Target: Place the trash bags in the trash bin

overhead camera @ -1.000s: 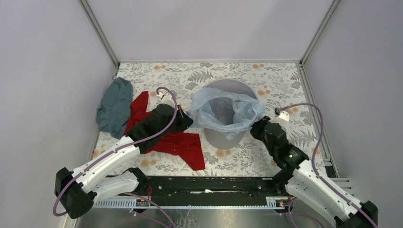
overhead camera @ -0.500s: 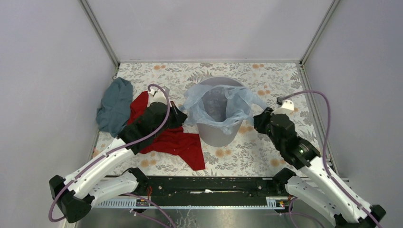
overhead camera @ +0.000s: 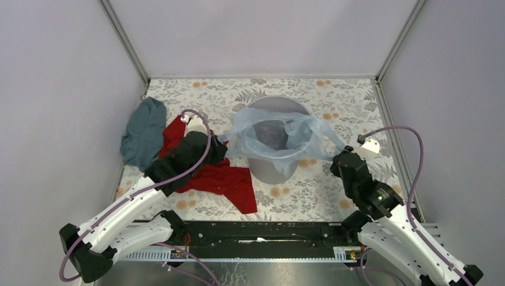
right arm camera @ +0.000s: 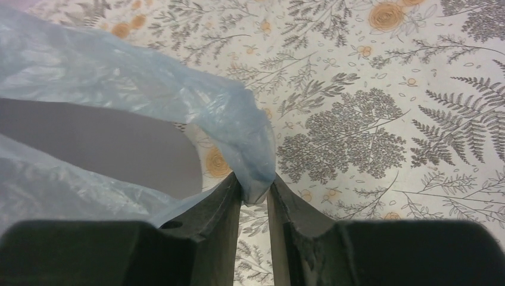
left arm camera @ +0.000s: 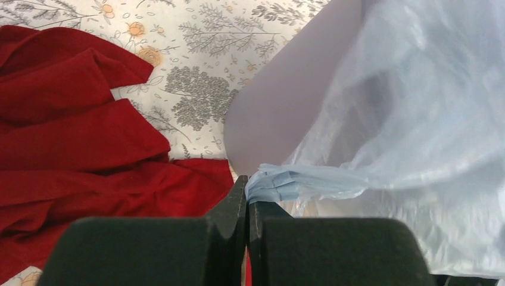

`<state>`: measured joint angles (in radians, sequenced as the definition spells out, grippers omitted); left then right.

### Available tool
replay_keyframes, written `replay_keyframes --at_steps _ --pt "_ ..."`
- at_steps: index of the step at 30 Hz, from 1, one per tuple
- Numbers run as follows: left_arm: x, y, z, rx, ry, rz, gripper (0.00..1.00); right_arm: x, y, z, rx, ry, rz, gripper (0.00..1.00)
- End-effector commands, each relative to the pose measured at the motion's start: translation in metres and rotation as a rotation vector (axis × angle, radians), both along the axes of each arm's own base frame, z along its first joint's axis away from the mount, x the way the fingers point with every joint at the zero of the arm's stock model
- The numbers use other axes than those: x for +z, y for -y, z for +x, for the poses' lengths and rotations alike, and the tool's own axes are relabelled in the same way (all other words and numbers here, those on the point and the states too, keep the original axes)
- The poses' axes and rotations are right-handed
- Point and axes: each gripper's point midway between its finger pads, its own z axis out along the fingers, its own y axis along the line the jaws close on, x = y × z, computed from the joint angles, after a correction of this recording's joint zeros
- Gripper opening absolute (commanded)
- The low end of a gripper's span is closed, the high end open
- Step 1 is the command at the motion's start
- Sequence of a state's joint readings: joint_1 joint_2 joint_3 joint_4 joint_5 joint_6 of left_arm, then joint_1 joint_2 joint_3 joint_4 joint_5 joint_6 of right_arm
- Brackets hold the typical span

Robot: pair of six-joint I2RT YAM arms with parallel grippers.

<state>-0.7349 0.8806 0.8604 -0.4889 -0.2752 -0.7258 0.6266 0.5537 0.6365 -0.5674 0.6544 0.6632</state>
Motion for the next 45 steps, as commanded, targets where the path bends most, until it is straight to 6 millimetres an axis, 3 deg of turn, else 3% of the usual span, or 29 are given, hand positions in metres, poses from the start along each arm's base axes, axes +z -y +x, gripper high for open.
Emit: replay_keyframes --at_steps 1,8,11,15,22,25,28,30,33,40,45 --pt "-0.013 -0.011 0.009 0.045 -0.004 0.071 0.0 -0.011 0.011 0.013 -0.094 0.018 -0.052 0.3" --pt "-0.027 -0.008 0.01 0.033 -0.025 0.062 0.0 -0.033 -0.006 0.029 -0.049 0.002 -0.07 0.31" --pt "-0.021 -0.003 0.012 0.022 -0.007 0.029 0.0 -0.026 -0.024 0.038 0.045 0.033 -0.061 0.41" --pt "-0.004 0.011 0.019 -0.019 0.01 0.005 0.26 0.004 -0.038 0.039 0.156 0.026 -0.092 0.65" --pt "0.024 -0.006 0.007 -0.008 0.062 -0.002 0.71 0.065 -0.03 -0.004 0.212 0.047 0.04 0.97" --pt "0.039 -0.018 -0.004 -0.011 0.085 0.015 0.85 0.094 -0.024 -0.022 0.252 0.118 0.082 1.0" --pt "0.066 -0.028 -0.013 -0.031 0.138 0.031 0.98 0.12 -0.025 -0.026 0.319 0.185 0.054 1.0" --pt "0.094 -0.026 -0.017 -0.077 0.201 0.023 0.99 0.13 -0.036 -0.018 0.381 0.188 -0.007 1.0" --pt "0.118 -0.01 -0.013 -0.182 0.249 0.066 0.99 0.143 -0.051 0.001 0.447 0.159 -0.103 1.0" --pt "0.126 0.023 0.023 -0.279 0.247 0.201 0.99 0.143 -0.07 0.051 0.471 0.068 -0.3 1.0" --pt "0.104 0.045 0.04 -0.325 0.167 0.292 0.99 0.136 -0.08 0.07 0.477 0.066 -0.343 0.95"
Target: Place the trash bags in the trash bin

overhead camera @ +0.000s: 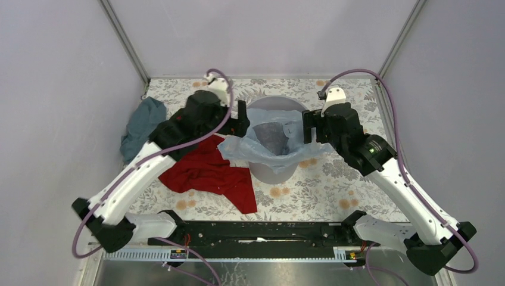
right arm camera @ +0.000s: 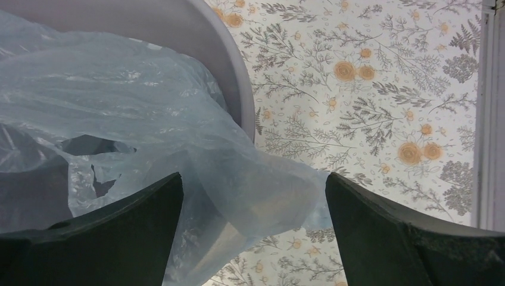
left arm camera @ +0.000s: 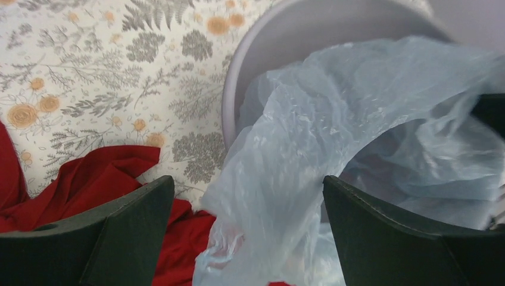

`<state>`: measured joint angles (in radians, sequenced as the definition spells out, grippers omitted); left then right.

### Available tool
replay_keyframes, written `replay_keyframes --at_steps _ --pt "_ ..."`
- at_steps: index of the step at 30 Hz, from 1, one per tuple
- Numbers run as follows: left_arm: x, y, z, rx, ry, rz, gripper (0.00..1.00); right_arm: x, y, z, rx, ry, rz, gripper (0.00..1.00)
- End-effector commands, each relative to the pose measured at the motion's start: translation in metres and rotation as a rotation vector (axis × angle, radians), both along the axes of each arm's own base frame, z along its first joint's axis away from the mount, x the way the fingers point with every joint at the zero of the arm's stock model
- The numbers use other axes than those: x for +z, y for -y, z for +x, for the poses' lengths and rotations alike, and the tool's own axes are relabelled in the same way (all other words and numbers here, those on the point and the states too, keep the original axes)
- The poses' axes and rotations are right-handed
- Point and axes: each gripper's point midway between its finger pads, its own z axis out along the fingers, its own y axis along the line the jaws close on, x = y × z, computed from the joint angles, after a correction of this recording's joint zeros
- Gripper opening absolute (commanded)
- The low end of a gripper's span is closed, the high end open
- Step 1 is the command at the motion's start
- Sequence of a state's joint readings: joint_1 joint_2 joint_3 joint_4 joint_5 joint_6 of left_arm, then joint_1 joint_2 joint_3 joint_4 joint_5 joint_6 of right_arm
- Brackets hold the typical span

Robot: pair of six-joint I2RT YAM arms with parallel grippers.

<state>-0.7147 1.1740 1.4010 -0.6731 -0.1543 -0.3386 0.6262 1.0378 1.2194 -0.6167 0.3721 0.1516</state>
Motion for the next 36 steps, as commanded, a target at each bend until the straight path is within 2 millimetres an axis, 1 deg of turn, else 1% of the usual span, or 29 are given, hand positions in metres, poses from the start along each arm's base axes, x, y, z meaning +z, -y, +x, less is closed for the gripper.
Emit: replay_keyframes --at_steps 1,2,4,6,8,10,12,14,15,18,20,21,23,26,28,32,34,36 --pt "-0.003 0.015 0.005 -0.061 -0.006 0.081 0.99 0.028 -0.003 0.015 0.019 0.106 -0.015 0.92" --pt "-0.005 0.017 0.007 -0.06 -0.006 0.087 0.99 0.026 -0.004 0.018 0.012 0.112 -0.01 0.89" --pt "-0.006 0.014 0.013 -0.015 0.002 0.109 0.99 0.028 -0.007 0.023 -0.001 0.126 0.009 0.79" --pt "-0.005 0.005 0.022 0.055 0.016 0.141 0.99 0.032 -0.01 0.029 -0.014 0.142 0.023 0.76" --pt "-0.001 0.001 0.031 0.098 0.028 0.172 0.99 0.035 -0.011 0.036 -0.028 0.156 0.026 0.69" --pt "0.002 0.005 0.035 0.091 0.033 0.18 0.98 0.035 -0.014 0.045 -0.035 0.153 0.024 0.63" --pt "0.009 0.011 0.031 0.054 0.037 0.154 0.99 0.034 -0.018 0.05 -0.024 0.139 0.022 0.58" --pt "0.018 0.017 0.021 -0.001 0.047 0.108 0.99 0.034 -0.022 0.052 -0.011 0.129 0.022 0.52" --pt "0.022 0.018 0.015 -0.028 0.05 0.087 0.99 0.035 -0.022 0.052 -0.01 0.132 0.027 0.5" --pt "0.03 0.022 -0.005 -0.113 0.045 0.048 0.99 0.036 -0.022 0.053 -0.007 0.136 0.042 0.46" --pt "0.026 0.025 -0.013 -0.148 0.021 0.061 0.99 0.034 -0.022 0.052 -0.008 0.121 0.051 0.43" --pt "0.023 0.025 -0.013 -0.135 0.012 0.088 0.99 0.034 -0.022 0.051 -0.011 0.114 0.056 0.42" --pt "0.006 0.025 -0.006 -0.068 -0.008 0.205 0.99 0.033 -0.022 0.049 -0.01 0.112 0.065 0.41" --pt "-0.006 0.033 -0.005 -0.03 0.004 0.326 0.99 0.031 -0.021 0.047 -0.01 0.111 0.074 0.41" --pt "-0.009 0.036 0.001 0.0 0.023 0.363 0.99 0.031 -0.019 0.046 -0.015 0.11 0.072 0.41" --pt "-0.01 0.025 0.019 0.133 0.058 0.423 0.99 0.03 -0.015 0.049 -0.032 0.116 0.075 0.41" --pt "-0.012 0.025 0.026 0.165 0.072 0.431 0.99 0.026 -0.012 0.052 -0.045 0.111 0.082 0.41" --pt "-0.009 0.026 0.031 0.192 0.09 0.419 0.99 0.023 -0.011 0.055 -0.048 0.103 0.092 0.39"
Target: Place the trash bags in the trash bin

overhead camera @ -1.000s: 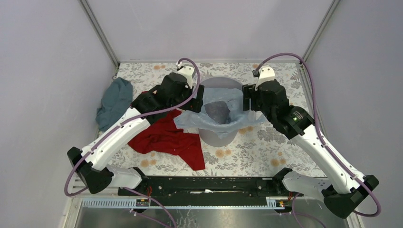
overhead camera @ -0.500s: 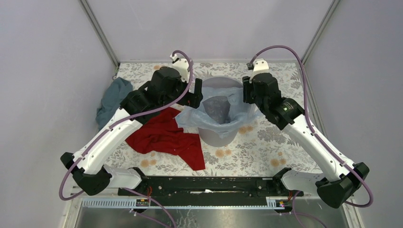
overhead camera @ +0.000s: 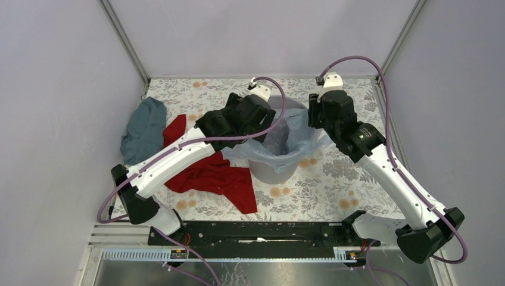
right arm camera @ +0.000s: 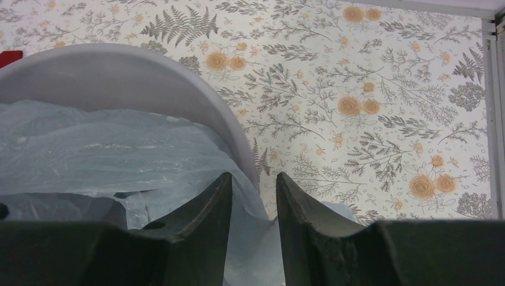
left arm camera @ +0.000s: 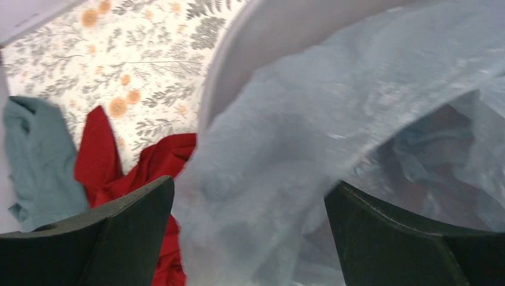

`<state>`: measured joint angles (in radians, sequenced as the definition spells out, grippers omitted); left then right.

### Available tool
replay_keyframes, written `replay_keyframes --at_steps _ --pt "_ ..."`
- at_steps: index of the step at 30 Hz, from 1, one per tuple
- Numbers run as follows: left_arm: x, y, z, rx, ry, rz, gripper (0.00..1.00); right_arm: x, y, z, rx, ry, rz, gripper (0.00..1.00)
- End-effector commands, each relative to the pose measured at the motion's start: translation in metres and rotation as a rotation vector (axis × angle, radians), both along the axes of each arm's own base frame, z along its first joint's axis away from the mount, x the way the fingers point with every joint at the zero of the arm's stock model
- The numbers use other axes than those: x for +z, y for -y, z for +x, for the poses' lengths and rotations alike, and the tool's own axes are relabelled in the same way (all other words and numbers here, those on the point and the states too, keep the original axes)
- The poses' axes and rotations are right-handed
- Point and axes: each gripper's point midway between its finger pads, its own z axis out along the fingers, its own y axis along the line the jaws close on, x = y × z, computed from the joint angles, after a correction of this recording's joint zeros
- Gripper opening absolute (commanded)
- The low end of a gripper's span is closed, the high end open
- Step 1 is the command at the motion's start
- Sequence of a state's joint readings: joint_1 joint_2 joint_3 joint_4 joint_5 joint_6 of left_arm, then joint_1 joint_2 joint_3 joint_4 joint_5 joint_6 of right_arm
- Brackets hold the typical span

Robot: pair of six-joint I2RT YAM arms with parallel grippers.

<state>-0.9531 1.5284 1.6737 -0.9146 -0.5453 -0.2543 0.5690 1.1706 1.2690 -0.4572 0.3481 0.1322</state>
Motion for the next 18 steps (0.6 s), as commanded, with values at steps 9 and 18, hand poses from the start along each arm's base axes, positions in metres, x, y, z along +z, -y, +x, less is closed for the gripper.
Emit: replay_keyframes --at_steps 9,18 --pt "0.063 -0.01 0.039 0.124 0.154 -0.16 0.78 0.01 0.001 0.021 0.002 0.028 0.067 0.36" --pt "0.06 -0.008 0.077 0.124 0.118 -0.212 0.59 0.004 0.004 0.041 -0.024 0.011 0.047 0.28"
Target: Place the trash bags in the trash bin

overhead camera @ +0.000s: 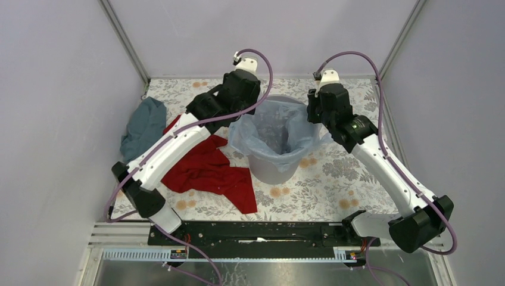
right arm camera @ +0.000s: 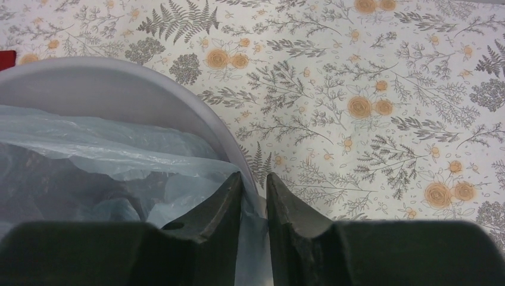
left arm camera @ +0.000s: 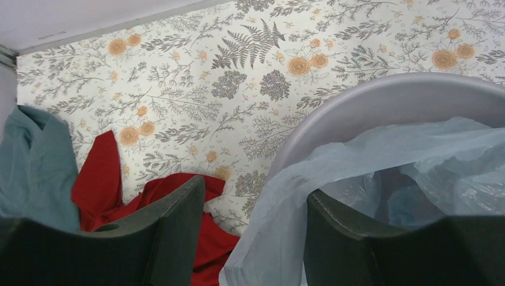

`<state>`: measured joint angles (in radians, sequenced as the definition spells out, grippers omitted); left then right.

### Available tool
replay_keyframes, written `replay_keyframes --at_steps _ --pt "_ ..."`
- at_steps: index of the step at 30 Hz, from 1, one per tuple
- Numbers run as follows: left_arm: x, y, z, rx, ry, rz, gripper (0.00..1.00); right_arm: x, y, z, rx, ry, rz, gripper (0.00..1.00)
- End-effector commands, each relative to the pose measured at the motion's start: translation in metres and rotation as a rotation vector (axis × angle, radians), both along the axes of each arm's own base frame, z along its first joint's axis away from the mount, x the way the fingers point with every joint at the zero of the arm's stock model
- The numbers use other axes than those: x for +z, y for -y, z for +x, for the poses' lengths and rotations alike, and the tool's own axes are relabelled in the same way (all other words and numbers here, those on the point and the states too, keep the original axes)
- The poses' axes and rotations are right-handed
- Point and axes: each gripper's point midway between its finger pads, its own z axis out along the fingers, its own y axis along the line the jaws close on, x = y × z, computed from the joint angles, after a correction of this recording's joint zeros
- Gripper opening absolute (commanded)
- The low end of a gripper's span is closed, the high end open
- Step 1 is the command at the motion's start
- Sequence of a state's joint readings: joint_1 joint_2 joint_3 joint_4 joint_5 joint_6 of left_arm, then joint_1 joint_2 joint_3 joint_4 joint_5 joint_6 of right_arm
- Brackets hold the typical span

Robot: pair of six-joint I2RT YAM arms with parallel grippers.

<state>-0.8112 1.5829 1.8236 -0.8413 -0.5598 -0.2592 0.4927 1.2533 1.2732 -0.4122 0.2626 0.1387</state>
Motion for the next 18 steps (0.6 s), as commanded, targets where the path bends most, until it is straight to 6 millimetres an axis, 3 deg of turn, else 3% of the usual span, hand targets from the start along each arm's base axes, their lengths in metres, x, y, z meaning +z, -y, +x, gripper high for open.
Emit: replay_keyframes --at_steps 1,5,9,12,14,18 --pt "0.008 0.013 0.024 -0.034 -0.001 -0.097 0.58 0.022 0.005 0.018 -0.03 0.059 0.02 0.27" --pt "-0.001 0.014 0.042 -0.068 -0.075 -0.25 0.56 0.018 0.009 0.026 -0.049 0.043 0.063 0.28" --pt "0.004 0.008 0.052 -0.07 -0.069 -0.32 0.55 0.017 0.004 0.027 -0.027 0.027 0.095 0.28" --pt "0.001 0.009 0.053 -0.091 -0.086 -0.351 0.52 0.024 0.002 0.023 -0.012 0.027 0.11 0.4" --pt "-0.003 0.012 0.052 -0.107 -0.1 -0.37 0.45 0.031 0.003 0.019 -0.01 0.045 0.124 0.49" --pt "-0.021 0.01 0.053 -0.098 -0.133 -0.394 0.37 0.039 0.015 0.017 -0.051 0.095 0.104 0.51"
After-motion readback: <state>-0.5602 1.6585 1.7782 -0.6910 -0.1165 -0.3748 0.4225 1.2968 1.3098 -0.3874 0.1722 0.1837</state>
